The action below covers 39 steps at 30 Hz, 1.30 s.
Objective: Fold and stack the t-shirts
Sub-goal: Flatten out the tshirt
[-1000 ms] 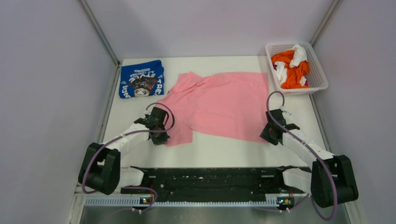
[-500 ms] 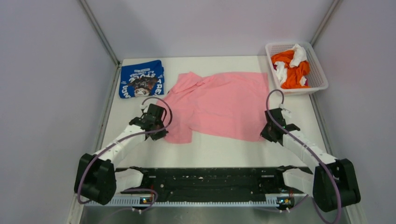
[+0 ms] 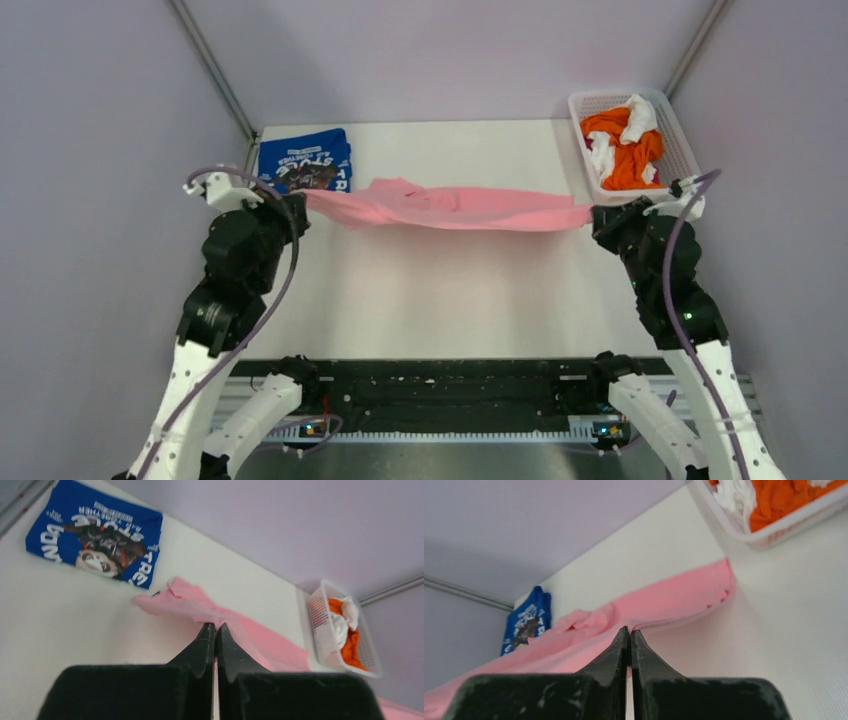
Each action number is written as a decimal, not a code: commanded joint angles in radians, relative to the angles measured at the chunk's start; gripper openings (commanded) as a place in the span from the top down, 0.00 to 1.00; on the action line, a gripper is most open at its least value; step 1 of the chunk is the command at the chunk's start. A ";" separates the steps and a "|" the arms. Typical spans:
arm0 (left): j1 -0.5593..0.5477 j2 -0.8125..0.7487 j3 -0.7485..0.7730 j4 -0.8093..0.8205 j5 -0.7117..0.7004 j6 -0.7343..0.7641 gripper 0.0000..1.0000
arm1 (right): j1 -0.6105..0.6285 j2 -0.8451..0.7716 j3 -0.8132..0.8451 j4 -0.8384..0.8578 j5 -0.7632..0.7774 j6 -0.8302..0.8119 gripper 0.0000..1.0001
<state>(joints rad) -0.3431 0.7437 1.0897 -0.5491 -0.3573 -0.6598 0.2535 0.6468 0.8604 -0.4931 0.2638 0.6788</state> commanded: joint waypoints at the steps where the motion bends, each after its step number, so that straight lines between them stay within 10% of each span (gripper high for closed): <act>1: 0.003 -0.067 0.152 0.114 -0.002 0.110 1.00 | 0.009 -0.050 0.161 0.047 -0.054 -0.060 1.00; 22: 0.003 0.042 0.906 0.002 0.409 0.271 1.00 | 0.007 -0.116 0.649 -0.059 -0.399 -0.105 1.00; 39: 0.004 0.249 0.441 0.156 0.005 0.311 1.00 | 0.007 0.033 0.255 0.040 0.008 -0.127 1.00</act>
<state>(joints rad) -0.3431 0.8906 1.6245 -0.4767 -0.1696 -0.3706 0.2546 0.5701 1.2068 -0.5171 0.1268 0.5583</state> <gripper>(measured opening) 0.015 0.009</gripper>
